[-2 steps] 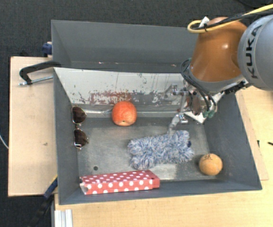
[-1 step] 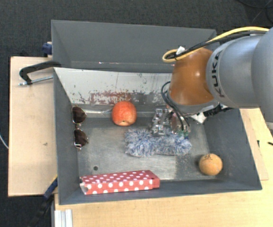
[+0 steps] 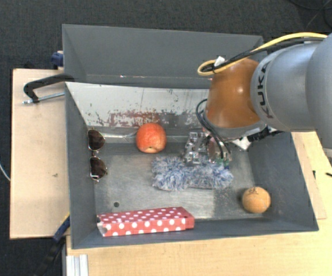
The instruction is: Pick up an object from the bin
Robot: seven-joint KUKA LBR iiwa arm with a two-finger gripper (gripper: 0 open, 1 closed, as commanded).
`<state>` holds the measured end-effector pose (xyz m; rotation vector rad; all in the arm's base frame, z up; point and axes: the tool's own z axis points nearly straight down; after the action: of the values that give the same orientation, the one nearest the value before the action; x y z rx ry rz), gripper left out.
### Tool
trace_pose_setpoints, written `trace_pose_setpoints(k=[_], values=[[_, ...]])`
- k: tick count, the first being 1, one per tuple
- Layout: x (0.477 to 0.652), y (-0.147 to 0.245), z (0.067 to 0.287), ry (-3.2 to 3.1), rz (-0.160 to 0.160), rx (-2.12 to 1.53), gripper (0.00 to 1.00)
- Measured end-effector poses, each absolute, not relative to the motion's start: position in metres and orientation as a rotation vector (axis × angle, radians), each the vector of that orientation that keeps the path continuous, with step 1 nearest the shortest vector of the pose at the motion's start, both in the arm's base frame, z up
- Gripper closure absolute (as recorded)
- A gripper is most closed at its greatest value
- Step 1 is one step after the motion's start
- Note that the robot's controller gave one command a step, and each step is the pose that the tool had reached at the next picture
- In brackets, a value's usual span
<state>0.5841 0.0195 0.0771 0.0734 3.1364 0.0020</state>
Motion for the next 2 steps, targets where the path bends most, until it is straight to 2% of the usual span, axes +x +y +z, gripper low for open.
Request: trace_pose_setpoints(k=[1,2], values=[[0.580,0.012,0.149,3.137,0.001,0.056,1.00],[0.580,0.012,0.185,3.133,0.002,0.050,1.00]])
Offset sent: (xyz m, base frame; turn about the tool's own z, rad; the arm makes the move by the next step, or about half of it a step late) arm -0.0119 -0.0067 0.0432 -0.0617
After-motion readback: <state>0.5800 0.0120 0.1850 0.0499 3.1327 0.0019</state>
